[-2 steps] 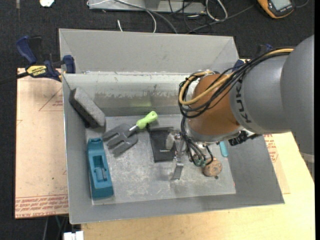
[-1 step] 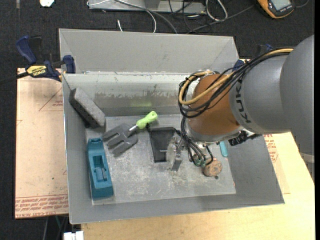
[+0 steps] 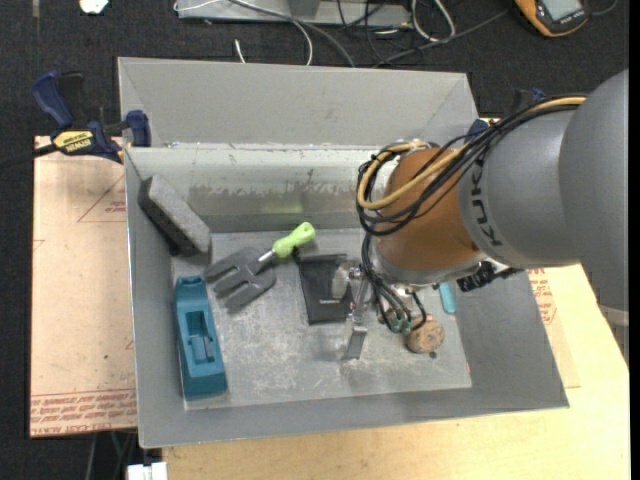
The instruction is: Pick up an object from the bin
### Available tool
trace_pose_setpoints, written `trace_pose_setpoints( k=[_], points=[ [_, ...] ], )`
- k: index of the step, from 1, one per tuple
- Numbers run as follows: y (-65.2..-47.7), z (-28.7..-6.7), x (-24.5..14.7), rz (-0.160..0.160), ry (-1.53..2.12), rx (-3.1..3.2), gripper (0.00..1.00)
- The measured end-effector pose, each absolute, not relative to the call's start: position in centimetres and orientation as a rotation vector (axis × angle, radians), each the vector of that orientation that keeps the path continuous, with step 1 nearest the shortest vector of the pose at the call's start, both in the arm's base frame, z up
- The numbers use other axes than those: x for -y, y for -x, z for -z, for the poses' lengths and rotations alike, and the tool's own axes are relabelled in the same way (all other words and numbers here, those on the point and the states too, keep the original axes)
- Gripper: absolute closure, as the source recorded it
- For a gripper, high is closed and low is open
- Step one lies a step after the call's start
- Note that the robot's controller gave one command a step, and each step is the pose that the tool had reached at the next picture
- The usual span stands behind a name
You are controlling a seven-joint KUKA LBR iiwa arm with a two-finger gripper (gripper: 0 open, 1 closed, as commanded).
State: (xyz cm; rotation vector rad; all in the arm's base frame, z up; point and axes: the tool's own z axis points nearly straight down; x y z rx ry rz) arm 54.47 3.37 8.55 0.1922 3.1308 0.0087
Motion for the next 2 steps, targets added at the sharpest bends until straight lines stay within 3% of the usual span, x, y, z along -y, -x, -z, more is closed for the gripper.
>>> trace_pose_setpoints(
  k=[1, 2],
  points=[
    [-54.47, -8.55, -3.37, -0.009, -0.193, -3.131, 1.00],
    [-54.47, -8.55, -3.37, -0.009, -0.192, -3.131, 0.00]
  ],
)
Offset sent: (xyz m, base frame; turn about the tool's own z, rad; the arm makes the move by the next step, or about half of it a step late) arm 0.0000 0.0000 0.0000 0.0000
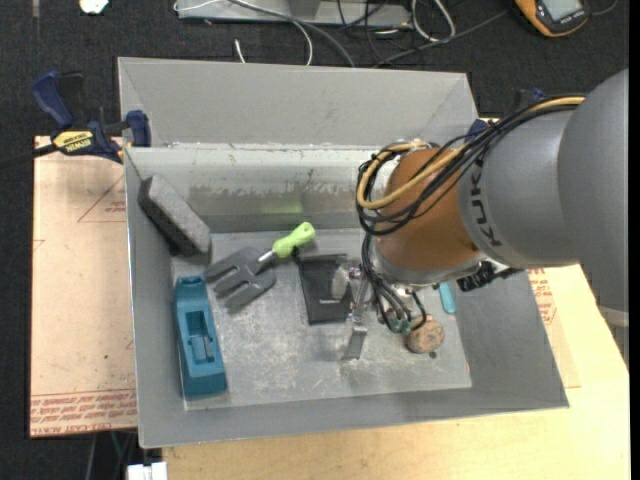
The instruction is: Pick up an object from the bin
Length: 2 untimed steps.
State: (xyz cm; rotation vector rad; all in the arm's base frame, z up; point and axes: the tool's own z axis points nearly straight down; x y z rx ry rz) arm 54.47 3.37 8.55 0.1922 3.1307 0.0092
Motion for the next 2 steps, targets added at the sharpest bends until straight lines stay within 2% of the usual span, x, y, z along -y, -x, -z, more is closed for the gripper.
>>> trace_pose_setpoints(
  k=[1, 2],
  points=[
    [-54.47, -8.55, -3.37, -0.009, -0.192, -3.131, 1.00],
    [-54.48, -8.55, -3.37, -0.010, -0.192, -3.131, 0.00]
  ],
)
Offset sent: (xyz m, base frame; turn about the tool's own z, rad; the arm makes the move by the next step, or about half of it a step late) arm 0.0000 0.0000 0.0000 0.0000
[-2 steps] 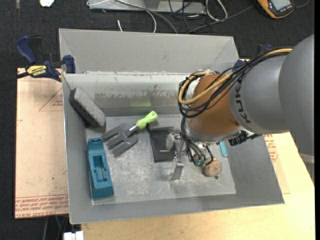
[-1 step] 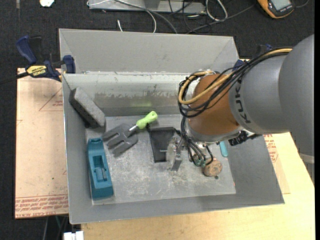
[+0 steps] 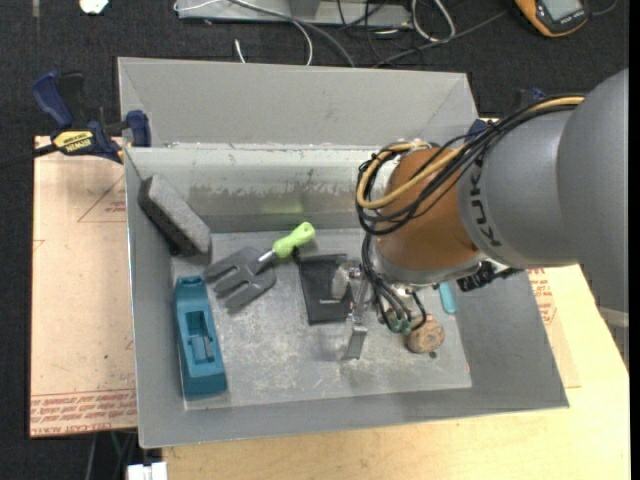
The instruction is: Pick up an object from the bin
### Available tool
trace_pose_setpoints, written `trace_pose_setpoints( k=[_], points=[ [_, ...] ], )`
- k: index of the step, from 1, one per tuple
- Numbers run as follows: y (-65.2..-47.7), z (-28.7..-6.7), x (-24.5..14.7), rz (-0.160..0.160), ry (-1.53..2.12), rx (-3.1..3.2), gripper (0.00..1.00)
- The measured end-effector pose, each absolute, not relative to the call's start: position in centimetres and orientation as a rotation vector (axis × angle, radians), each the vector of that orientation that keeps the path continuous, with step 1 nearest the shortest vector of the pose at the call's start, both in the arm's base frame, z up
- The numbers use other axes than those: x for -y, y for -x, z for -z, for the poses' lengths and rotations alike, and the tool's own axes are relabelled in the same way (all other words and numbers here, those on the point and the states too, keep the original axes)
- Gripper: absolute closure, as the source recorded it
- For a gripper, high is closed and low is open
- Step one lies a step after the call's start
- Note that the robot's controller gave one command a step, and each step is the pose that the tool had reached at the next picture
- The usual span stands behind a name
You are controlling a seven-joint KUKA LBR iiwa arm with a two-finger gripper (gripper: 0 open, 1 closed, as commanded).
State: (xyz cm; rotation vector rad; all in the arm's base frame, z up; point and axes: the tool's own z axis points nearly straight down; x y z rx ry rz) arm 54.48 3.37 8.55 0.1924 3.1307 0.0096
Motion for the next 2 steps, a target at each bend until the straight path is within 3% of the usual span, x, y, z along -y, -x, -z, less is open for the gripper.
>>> trace_pose_setpoints(
  k=[1, 2],
  points=[
    [-54.5, -8.6, -3.4, -0.010, -0.193, -3.131, 0.00],
    [-53.8, -7.1, -4.1, -0.011, 0.288, -3.123, 1.00]
  ],
)
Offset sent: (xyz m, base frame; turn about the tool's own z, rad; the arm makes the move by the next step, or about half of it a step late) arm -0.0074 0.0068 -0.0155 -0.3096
